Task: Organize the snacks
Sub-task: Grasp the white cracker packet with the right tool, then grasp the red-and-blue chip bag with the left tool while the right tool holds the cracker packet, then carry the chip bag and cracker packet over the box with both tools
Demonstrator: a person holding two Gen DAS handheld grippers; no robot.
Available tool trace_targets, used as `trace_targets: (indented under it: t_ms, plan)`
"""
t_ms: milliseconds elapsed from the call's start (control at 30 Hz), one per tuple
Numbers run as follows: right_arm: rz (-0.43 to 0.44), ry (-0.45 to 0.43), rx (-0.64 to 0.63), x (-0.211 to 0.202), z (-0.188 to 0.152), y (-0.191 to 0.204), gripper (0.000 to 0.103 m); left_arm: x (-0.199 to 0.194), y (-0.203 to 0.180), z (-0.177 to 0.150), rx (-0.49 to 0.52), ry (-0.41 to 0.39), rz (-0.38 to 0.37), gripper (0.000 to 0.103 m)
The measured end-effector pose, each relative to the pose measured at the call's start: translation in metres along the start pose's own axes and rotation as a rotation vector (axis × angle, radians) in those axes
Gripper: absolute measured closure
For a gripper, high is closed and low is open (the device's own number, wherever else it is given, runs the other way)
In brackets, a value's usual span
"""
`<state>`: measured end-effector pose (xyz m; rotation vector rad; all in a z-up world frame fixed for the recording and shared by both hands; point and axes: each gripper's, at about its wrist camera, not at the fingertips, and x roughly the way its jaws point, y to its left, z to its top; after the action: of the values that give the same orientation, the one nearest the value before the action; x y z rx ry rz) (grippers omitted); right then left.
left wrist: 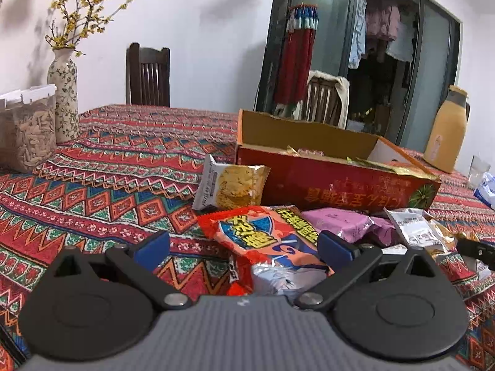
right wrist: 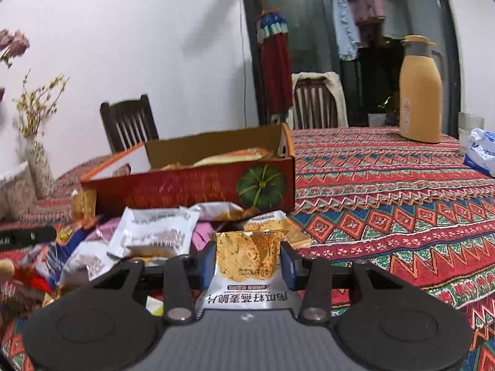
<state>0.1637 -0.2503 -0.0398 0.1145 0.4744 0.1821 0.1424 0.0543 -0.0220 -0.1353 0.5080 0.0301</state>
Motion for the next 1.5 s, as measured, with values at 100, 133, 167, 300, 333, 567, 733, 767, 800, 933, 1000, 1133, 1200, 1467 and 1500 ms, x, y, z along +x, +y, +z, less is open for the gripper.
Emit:
trace_targets:
  t_ms: [100,133,167,300,333,567,733,767,800,933,1000,1133,1200,1467,1500]
  plan:
    - [-0.013,-0.007,-0.015,0.002,-0.002,0.003,0.061,-0.001,-0.009,0.006,-0.009,0.032,-0.021,0.000]
    - [-0.016,-0.005,-0.021,0.002,-0.003,0.004,0.061,-0.001,-0.013,0.008,-0.016,0.042,-0.013,0.000]
    - [-0.014,-0.007,-0.026,0.001,-0.004,0.005,0.061,0.000,-0.017,0.011,-0.026,0.047,-0.020,0.000]
    - [-0.002,-0.010,-0.013,0.001,-0.005,0.003,0.061,0.007,-0.035,0.016,-0.023,0.085,0.014,0.000]
    - [0.001,-0.011,-0.008,0.002,-0.005,0.003,0.061,0.011,-0.038,0.017,-0.030,0.103,0.043,0.000]
    - [0.017,-0.036,-0.007,-0.003,-0.008,0.003,0.061,0.021,-0.040,0.003,-0.077,0.164,0.119,0.005]
    - [0.026,-0.034,-0.001,-0.003,-0.008,0.003,0.061,0.032,-0.029,-0.001,-0.126,0.205,0.118,0.022]
    - [0.026,-0.034,-0.002,-0.002,-0.008,0.003,0.061,0.031,-0.029,-0.001,-0.118,0.191,0.112,0.029]
    - [0.026,-0.035,-0.005,-0.002,-0.008,0.003,0.061,0.029,-0.029,-0.001,-0.109,0.180,0.101,0.033]
    - [0.026,-0.040,-0.011,-0.002,-0.008,0.005,0.061,0.023,-0.030,-0.001,-0.073,0.154,0.083,0.038]
    - [0.026,-0.042,-0.010,-0.002,-0.008,0.004,0.061,0.020,-0.031,-0.002,-0.060,0.146,0.079,0.039]
    - [0.024,-0.049,-0.008,-0.004,-0.009,0.004,0.061,0.008,-0.037,-0.002,-0.004,0.102,0.047,0.039]
    - [0.024,-0.054,-0.008,-0.004,-0.009,0.005,0.061,0.000,-0.040,0.001,0.015,0.077,0.030,0.039]
    - [-0.021,-0.064,-0.019,-0.006,-0.010,0.008,0.061,-0.017,-0.046,0.019,0.045,0.001,-0.003,0.039]
    - [-0.036,-0.069,-0.020,-0.007,-0.010,0.009,0.061,-0.018,-0.047,0.021,0.049,-0.005,-0.005,0.039]
